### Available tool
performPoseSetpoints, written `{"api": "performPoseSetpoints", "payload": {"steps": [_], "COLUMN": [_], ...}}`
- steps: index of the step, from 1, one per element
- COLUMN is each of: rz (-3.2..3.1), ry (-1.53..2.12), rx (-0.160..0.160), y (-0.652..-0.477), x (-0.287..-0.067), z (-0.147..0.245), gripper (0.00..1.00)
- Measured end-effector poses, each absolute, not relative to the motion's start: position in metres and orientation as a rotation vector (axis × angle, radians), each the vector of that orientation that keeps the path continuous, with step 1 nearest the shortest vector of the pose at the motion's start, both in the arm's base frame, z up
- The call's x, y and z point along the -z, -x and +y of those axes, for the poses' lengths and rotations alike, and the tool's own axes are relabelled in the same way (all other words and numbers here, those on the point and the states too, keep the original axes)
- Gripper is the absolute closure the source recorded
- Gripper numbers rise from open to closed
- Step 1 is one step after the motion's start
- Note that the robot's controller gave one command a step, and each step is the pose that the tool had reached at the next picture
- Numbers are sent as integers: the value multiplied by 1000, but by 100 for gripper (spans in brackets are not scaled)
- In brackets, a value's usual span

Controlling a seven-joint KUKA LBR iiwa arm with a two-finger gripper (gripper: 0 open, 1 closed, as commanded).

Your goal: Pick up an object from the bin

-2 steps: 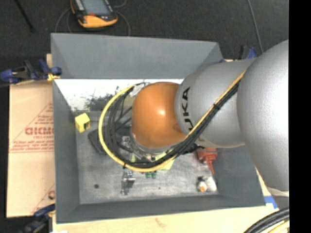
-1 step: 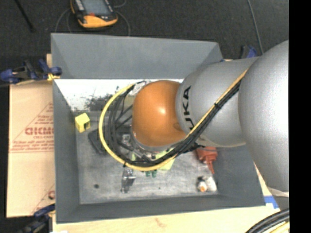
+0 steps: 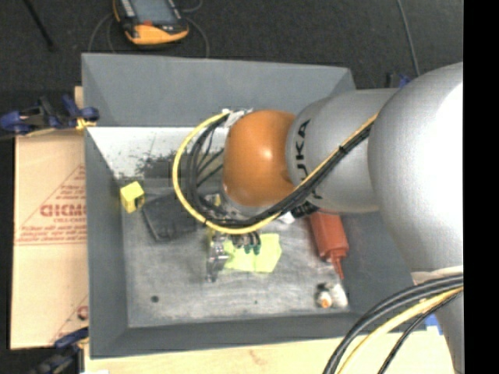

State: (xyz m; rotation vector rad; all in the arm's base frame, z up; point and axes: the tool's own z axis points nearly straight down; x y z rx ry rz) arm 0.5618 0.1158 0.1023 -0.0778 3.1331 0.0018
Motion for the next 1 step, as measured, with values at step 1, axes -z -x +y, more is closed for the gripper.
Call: {"api": "performPoseSetpoints", "payload": {"steps": [1], "rz": [3142], "ry": [125], "rx": [2], "y": [-577], "x": [-101], "z": [101], "gripper": [0]}}
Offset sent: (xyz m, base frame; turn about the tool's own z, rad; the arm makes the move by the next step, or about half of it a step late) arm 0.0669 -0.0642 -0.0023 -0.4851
